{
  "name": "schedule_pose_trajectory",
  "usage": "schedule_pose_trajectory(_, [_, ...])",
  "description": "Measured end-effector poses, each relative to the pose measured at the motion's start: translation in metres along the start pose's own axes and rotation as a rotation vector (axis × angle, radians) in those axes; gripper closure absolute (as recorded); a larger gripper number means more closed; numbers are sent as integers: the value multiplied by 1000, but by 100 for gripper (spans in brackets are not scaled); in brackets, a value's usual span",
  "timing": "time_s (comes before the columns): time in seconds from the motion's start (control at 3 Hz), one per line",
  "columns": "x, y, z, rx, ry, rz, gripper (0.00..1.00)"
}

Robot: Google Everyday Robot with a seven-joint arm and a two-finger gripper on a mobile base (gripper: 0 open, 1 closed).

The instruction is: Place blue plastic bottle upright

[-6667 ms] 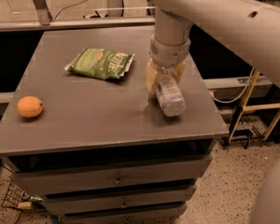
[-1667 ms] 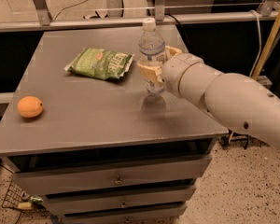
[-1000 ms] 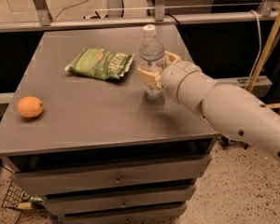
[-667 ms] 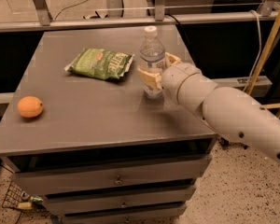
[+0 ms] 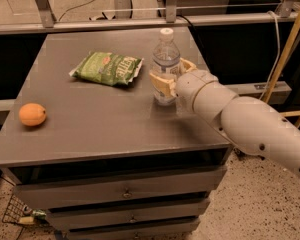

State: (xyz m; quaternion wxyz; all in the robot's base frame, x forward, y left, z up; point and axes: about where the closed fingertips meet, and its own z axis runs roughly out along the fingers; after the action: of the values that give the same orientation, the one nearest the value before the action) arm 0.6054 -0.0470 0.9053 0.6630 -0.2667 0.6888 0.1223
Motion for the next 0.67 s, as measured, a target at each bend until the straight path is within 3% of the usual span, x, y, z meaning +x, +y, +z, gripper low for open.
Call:
schedule_pose_trajectory(0.33, [0, 0, 0, -1, 0, 1, 82])
schedule_pose_trajectory(0.67, [0, 0, 0, -1, 0, 0, 51])
